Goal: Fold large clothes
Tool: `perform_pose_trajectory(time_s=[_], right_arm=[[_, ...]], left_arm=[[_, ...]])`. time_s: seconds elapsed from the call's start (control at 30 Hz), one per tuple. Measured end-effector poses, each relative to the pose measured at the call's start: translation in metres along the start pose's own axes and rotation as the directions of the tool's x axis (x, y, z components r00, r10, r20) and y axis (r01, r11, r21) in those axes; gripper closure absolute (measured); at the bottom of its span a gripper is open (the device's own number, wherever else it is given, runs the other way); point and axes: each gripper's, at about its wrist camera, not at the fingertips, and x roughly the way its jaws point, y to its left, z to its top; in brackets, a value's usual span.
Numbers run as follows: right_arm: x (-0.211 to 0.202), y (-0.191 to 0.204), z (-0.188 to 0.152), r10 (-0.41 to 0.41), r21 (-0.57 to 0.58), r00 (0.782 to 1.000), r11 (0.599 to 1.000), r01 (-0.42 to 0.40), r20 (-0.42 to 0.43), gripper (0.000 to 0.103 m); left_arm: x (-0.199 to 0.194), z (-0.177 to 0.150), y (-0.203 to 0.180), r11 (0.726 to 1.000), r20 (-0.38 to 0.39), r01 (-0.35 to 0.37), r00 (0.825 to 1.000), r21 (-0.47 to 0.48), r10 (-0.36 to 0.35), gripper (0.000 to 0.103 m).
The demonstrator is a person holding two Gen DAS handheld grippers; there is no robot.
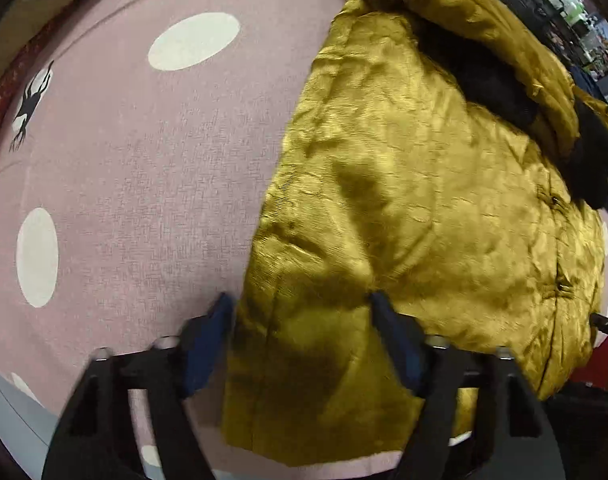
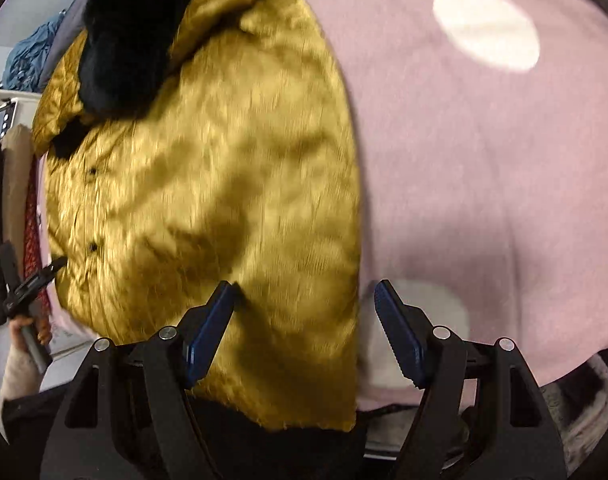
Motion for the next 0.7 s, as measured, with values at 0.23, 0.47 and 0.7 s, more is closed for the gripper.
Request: perform_pose_trajectory(time_s=[0.23, 0.47, 0.7], right_arm=[[0.000, -0.003, -0.018, 0.078, -0.032, 0.997, 0.996, -0.078, -0.014, 0.089], [0.003, 0.023, -0.017, 0.026, -0.123, 0.999, 0.992, -0.032, -0.046, 0.094], [0.010, 0.013, -0.035, 0.005, -0.121, 0.990, 0.992, -0.022, -0.139, 0.095]], left_arm=[[-0.019, -0.013, -0.027, 0.994, -0.017, 0.048, 0.999, 0.098, -0.047, 0.094], [-0.039, -0.046, -0.041, 0.978, -0.050, 0.042, 0.998, 0.206, -0.033, 0.096], [-0.024, -0.099, -0.040, 0.984, -0.178, 0.070, 0.983, 0.166, -0.040, 0.096]])
